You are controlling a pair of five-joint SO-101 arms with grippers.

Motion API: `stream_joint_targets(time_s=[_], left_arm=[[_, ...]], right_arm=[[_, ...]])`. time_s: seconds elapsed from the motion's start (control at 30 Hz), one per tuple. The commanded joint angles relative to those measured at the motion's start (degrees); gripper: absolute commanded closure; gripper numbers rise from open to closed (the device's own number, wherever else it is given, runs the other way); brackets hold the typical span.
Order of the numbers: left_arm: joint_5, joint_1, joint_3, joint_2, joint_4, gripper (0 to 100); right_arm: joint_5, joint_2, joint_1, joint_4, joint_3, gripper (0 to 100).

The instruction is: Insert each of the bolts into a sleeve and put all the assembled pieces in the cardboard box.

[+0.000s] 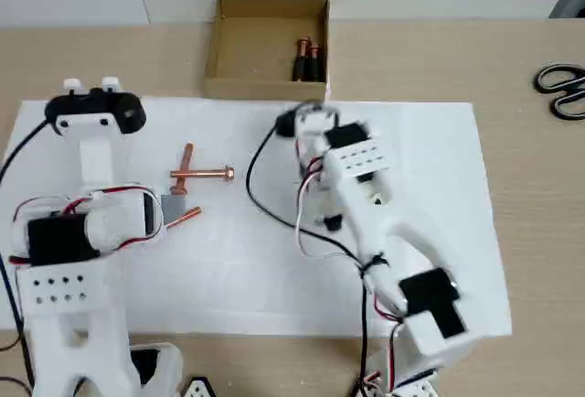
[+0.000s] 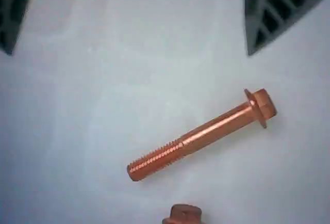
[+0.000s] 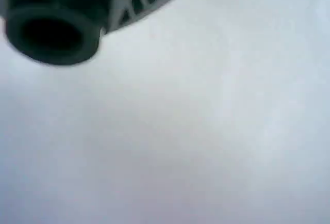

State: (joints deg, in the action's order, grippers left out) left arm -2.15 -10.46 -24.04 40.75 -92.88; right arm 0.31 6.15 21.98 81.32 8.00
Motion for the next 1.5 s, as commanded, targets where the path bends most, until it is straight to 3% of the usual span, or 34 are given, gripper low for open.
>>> stream_joint_targets(time_s=[0.0, 0.2, 0.4, 0.63, 0.93, 1.17, 1.47], left_arm=[[0.4, 0.1, 6.7, -6.3, -1.9, 77], [2.0, 0.2, 13.7, -23.5, -2.3, 77], [22.1, 0.0, 14.3, -32.2, -2.3, 77], [23.3, 3.4, 15.9, -32.7, 0.4, 77], [57.2, 11.8, 17.8, -33.7, 6.9, 77], [63.0, 11.3, 18.5, -44.3, 17.1, 77], [63.6, 11.3, 30.4, -61.1, 20.3, 77]], right_arm=[[2.4, -6.8, -1.7, 3.9, -7.4, 99.5], [3.0, -8.8, -4.7, 6.2, -9.8, 99.5], [2.9, -8.8, -5.2, 6.5, -9.8, 99.5], [2.8, -8.8, -5.1, 6.0, -9.8, 99.5], [3.0, -8.8, -5.2, 6.0, -9.8, 99.5], [3.0, -8.8, -5.3, 6.0, -9.8, 99.5], [3.0, -8.7, -5.3, 6.0, -9.8, 99.5]])
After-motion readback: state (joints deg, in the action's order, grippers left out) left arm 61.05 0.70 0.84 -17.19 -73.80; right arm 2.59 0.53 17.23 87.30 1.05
